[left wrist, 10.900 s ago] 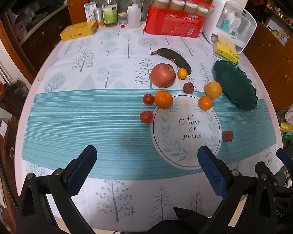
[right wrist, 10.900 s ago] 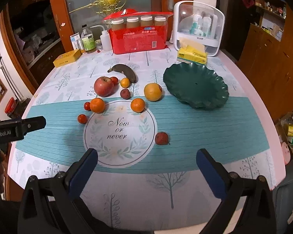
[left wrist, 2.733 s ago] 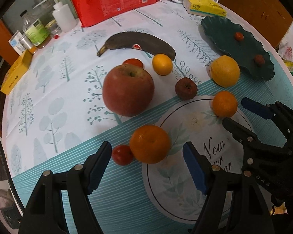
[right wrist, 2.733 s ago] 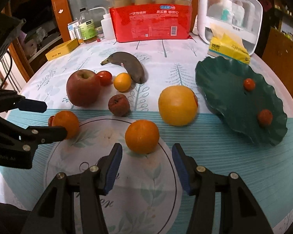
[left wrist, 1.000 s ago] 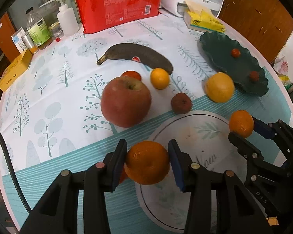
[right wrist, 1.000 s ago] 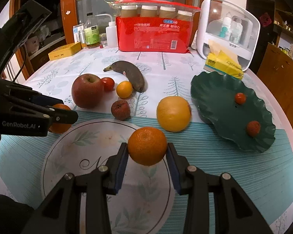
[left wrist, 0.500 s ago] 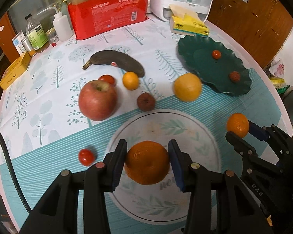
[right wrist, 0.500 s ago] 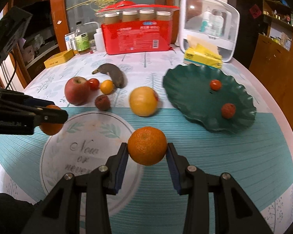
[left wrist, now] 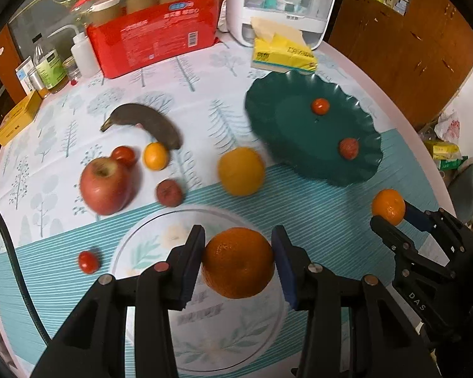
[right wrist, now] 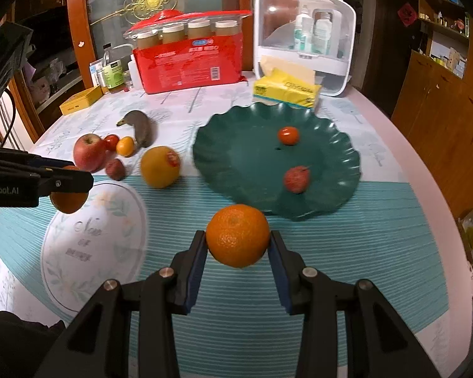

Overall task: Organize fruits
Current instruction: 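Carry the mandarin over the green plate with the right tool while the left tool carries its mandarin there, then open the right tool to release the mandarin while the left tool releases its mandarin onto the plate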

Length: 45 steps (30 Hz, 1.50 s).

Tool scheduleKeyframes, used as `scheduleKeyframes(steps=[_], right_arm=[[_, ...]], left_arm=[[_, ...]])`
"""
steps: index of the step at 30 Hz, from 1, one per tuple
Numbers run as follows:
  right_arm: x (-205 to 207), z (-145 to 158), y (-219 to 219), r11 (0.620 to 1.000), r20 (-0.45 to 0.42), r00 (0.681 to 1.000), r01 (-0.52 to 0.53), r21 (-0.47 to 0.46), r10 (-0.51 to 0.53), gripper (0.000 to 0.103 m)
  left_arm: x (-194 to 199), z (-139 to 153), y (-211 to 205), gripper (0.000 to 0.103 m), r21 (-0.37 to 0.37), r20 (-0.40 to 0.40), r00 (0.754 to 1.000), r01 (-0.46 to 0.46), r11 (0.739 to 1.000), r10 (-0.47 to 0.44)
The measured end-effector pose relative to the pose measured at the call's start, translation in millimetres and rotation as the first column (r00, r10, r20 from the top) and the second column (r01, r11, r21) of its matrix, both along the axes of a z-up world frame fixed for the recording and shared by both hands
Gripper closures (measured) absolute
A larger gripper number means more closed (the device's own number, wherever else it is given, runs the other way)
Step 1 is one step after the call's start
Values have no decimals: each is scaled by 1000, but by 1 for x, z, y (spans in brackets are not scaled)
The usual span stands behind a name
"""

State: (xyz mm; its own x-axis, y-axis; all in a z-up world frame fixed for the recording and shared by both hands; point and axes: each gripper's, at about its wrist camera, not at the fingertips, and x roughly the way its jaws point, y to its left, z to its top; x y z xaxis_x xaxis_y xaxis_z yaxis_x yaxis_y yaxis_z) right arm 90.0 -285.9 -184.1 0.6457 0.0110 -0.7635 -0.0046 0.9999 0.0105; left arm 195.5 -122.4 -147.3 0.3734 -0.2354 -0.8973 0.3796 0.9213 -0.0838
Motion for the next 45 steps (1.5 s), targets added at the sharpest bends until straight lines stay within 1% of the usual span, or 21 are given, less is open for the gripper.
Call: scheduleKeyframes(steps=[11,20,28,34,39,45], right_arm=[[17,8,-74,998,-1,998,-55,-27,55,63],[40,12,-112,992,8,993,-117,-46,118,63],[60,10,-123,985,11,985,-170,-29,170,63],[72,-2,-127,981,-21,981,-192,16,192,63],[82,-14,-128,977,-54,976,-205,61,209,63],[89,-22,-129,973,-55,975,-208,97,214,62]], left_arm=[[13,5,-60,61,-15,18,998,-53,998,54],[33,3,-93,60,-10,30,994,-102,995,102],[46,-1,-112,60,-6,21,990,-138,990,138],[52,-10,-122,60,-3,-5,989,-146,989,146],[61,-15,-131,60,-13,-12,991,-135,991,135],[74,-22,-134,60,-4,-30,990,-137,991,137]])
